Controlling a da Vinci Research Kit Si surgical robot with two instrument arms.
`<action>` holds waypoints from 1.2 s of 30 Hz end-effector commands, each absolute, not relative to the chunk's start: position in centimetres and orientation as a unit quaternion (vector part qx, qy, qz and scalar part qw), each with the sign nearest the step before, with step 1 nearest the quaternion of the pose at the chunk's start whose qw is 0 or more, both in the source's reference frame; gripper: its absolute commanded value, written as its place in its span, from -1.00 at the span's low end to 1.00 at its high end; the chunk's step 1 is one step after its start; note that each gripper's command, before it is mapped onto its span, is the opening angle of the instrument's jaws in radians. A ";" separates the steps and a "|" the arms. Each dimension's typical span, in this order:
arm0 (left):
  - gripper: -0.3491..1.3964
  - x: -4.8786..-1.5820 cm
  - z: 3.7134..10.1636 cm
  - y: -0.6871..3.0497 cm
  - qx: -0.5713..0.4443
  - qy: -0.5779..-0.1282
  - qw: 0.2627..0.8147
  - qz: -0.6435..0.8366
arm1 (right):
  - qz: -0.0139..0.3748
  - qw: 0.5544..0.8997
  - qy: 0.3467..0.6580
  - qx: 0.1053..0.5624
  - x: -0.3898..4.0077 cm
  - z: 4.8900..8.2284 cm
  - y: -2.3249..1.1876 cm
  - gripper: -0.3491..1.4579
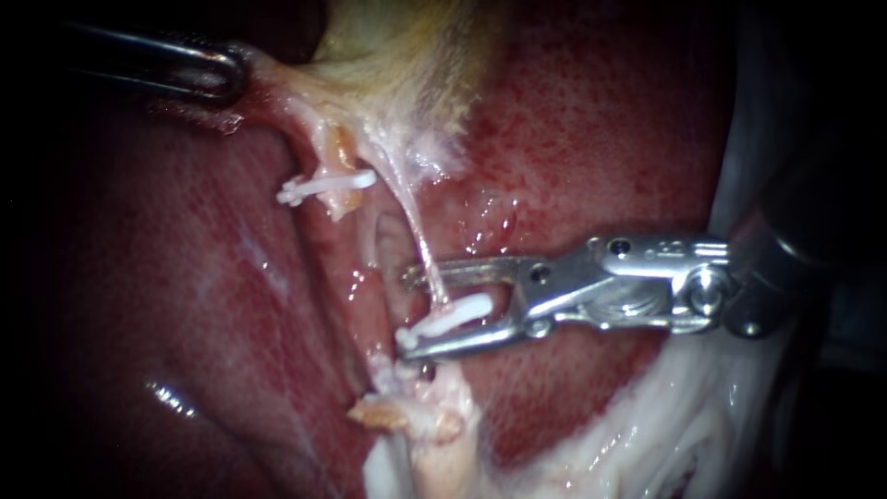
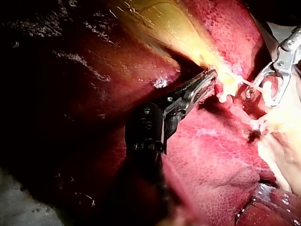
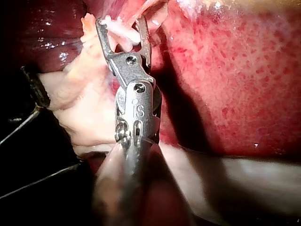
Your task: Going back second clip right tube
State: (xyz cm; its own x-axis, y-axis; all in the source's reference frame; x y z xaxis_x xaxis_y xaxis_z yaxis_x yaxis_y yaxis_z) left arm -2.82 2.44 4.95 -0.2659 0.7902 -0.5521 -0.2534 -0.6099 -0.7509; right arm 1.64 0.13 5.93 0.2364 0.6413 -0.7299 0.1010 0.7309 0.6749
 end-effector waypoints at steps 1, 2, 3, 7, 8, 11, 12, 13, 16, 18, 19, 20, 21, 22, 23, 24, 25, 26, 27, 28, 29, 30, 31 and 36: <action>-1.00 -2.82 4.95 2.44 -0.495 -0.271 0.349 0.748 | 0.184 0.720 0.589 0.319 1.65 5.93 0.10 -0.06; -1.00 -2.82 4.95 2.44 -0.495 -0.271 0.349 0.748 | 0.179 0.718 0.589 0.324 1.66 5.92 0.08 -0.06; -1.00 -2.82 4.96 2.44 -0.495 -0.271 0.349 0.748 | 0.177 0.718 0.590 0.325 1.67 5.91 0.06 -0.06; -1.00 -2.81 4.95 2.44 -0.495 -0.271 0.349 0.748 | 0.174 0.717 0.590 0.327 1.71 5.89 0.04 -0.06; -1.00 -2.81 4.95 2.44 -0.495 -0.271 0.349 0.748 | 0.174 0.718 0.590 0.326 1.72 5.89 0.05 -0.06; -1.00 -2.81 4.96 2.44 -0.495 -0.271 0.349 0.748 | 0.178 0.720 0.589 0.323 1.71 5.93 0.07 -0.07; -1.00 -2.81 4.96 2.44 -0.495 -0.271 0.349 0.748 | 0.178 0.722 0.590 0.314 1.70 5.94 0.08 -0.07; -1.00 -2.81 4.96 2.44 -0.495 -0.271 0.349 0.748 | 0.176 0.729 0.589 0.302 1.67 5.95 0.09 -0.07; -1.00 -2.80 4.95 2.44 -0.495 -0.271 0.348 0.748 | 0.158 0.752 0.580 0.269 1.56 5.93 0.14 -0.06; -1.00 -2.80 4.95 2.44 -0.495 -0.271 0.348 0.748 | 0.139 0.768 0.573 0.249 1.46 5.88 0.16 -0.06; -1.00 -2.80 4.95 2.44 -0.495 -0.271 0.348 0.748 | 0.127 0.777 0.570 0.237 1.40 5.85 0.17 -0.06; -1.00 -2.80 4.96 2.44 -0.495 -0.271 0.348 0.748 | 0.115 0.786 0.564 0.224 1.34 5.81 0.18 -0.06; -1.00 -2.80 4.96 2.44 -0.495 -0.271 0.348 0.748 | 0.108 0.792 0.560 0.218 1.31 5.80 0.19 -0.06; -1.00 -2.80 4.96 2.44 -0.495 -0.271 0.348 0.748 | 0.100 0.799 0.554 0.209 1.26 5.77 0.20 -0.06; -1.00 -2.80 4.96 2.44 -0.495 -0.271 0.348 0.748 | 0.090 0.807 0.549 0.200 1.20 5.74 0.20 -0.06; -1.00 -2.80 4.96 2.44 -0.495 -0.271 0.348 0.748 | 0.086 0.811 0.544 0.194 1.13 5.70 0.22 -0.06; -1.00 -2.80 4.96 2.44 -0.495 -0.271 0.348 0.748 | 0.083 0.815 0.541 0.191 1.08 5.68 0.22 -0.06; -1.00 -2.80 4.96 2.44 -0.495 -0.271 0.348 0.748 | 0.077 0.818 0.539 0.186 1.03 5.66 0.23 -0.06; -1.00 -2.80 4.96 2.44 -0.495 -0.271 0.348 0.748 | 0.074 0.821 0.536 0.182 0.96 5.64 0.25 -0.06; -1.00 -2.80 4.96 2.44 -0.495 -0.271 0.348 0.748 | 0.073 0.823 0.533 0.181 0.91 5.62 0.26 -0.06; -1.00 -2.81 4.96 2.44 -0.495 -0.271 0.348 0.748 | 0.073 0.825 0.532 0.179 0.87 5.61 0.27 -0.06; -1.00 -2.81 4.96 2.44 -0.495 -0.271 0.348 0.748 | 0.076 0.825 0.530 0.178 0.81 5.59 0.29 -0.06; -1.00 -2.81 4.97 2.43 -0.495 -0.271 0.348 0.748 | 0.075 0.826 0.530 0.176 0.77 5.58 0.30 -0.06; -1.00 -2.83 5.00 2.43 -0.496 -0.270 0.348 0.748 | 0.076 0.827 0.529 0.173 0.66 5.56 0.37 -0.07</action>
State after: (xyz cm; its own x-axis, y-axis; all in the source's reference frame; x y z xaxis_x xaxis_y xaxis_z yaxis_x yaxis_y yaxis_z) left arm -2.84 2.42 5.01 -0.2659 0.7889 -0.5540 -0.2533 -0.6116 -0.7495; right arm 0.66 0.37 5.56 0.4289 0.3082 -0.8491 0.0570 0.9289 0.3660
